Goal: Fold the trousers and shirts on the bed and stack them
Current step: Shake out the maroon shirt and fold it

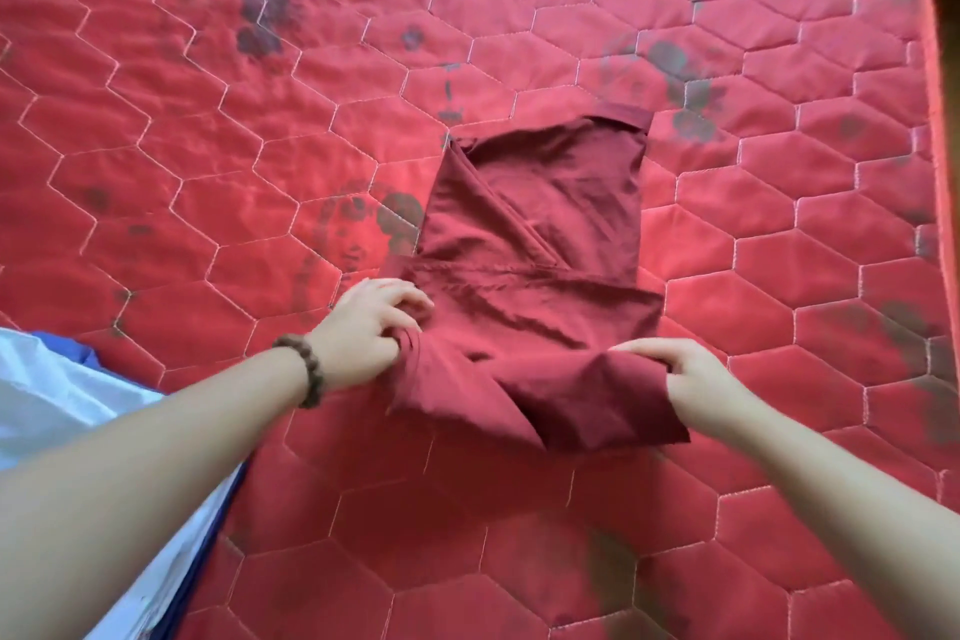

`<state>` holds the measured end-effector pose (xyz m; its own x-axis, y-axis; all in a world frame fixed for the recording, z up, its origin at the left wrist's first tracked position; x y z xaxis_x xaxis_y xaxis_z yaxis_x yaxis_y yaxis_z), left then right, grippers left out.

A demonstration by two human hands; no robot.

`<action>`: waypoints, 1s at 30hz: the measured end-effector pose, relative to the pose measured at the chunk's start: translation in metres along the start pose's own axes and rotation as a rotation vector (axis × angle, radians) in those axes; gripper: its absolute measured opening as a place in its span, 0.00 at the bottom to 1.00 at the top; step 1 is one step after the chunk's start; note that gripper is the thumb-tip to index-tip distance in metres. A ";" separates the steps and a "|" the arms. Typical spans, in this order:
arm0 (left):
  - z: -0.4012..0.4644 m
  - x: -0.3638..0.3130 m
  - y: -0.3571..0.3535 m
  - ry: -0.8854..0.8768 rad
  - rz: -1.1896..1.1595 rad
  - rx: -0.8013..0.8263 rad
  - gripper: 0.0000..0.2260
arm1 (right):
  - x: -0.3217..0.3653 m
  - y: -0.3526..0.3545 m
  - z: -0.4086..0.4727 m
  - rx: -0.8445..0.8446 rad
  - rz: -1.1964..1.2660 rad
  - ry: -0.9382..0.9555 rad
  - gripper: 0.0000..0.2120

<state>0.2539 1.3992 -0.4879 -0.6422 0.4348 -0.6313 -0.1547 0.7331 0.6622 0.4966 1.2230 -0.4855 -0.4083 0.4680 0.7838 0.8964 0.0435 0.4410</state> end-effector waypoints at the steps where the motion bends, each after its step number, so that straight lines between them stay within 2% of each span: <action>1: 0.010 0.000 0.012 0.077 -0.204 0.067 0.11 | 0.005 0.012 0.007 0.034 0.125 -0.038 0.11; 3: 0.030 0.004 0.040 0.254 -0.591 0.059 0.10 | 0.007 0.044 0.028 -0.010 0.312 -0.098 0.12; 5: 0.052 0.014 0.044 0.437 -1.006 0.030 0.10 | -0.004 0.063 0.052 -0.088 0.490 -0.235 0.11; 6: 0.061 0.017 0.039 0.526 -1.141 0.027 0.09 | -0.011 0.063 0.062 -0.092 0.592 -0.311 0.08; 8: 0.077 0.021 0.024 0.599 -1.243 0.004 0.15 | -0.032 0.047 0.072 -0.078 0.779 -0.517 0.11; 10: 0.082 0.027 0.009 0.634 -1.252 -0.049 0.18 | -0.053 0.031 0.075 -0.066 0.831 -0.608 0.16; 13: 0.083 0.037 -0.001 0.605 -1.156 -0.118 0.13 | -0.071 0.032 0.077 -0.206 0.766 -0.510 0.19; 15: 0.085 0.042 0.001 0.531 -1.014 -0.179 0.09 | -0.069 0.039 0.074 -0.297 0.642 -0.370 0.14; 17: 0.081 0.036 0.002 0.444 -0.861 -0.186 0.06 | -0.067 0.039 0.065 -0.309 0.536 -0.282 0.08; 19: 0.072 0.029 -0.009 0.391 -0.731 -0.142 0.06 | -0.074 0.034 0.051 -0.287 0.472 -0.277 0.06; 22: 0.051 0.028 -0.034 0.383 -0.538 -0.099 0.13 | -0.088 0.023 0.031 -0.218 0.441 -0.364 0.07; 24: 0.043 0.027 -0.038 0.362 -0.456 -0.169 0.11 | -0.084 0.026 0.029 -0.255 0.421 -0.339 0.08; 27: 0.048 0.023 -0.020 0.351 -0.573 -0.317 0.08 | -0.059 0.044 0.046 -0.391 0.381 -0.218 0.07; 30: 0.059 0.017 -0.004 0.365 -0.758 -0.406 0.07 | -0.044 0.050 0.067 -0.454 0.464 -0.213 0.09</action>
<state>0.2881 1.4345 -0.5257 -0.4477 -0.3268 -0.8323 -0.8354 0.4848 0.2590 0.5715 1.2637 -0.5275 0.0857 0.5141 0.8535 0.7903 -0.5567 0.2560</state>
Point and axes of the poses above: each hand's wrist, its own z-axis towards the middle knuckle, its own y-axis out of the back of the hand, x = y × z, the point moved 8 cm from there along z, towards the middle knuckle, and after that the axes turned 4 degrees about y, right-handed, at the moved point
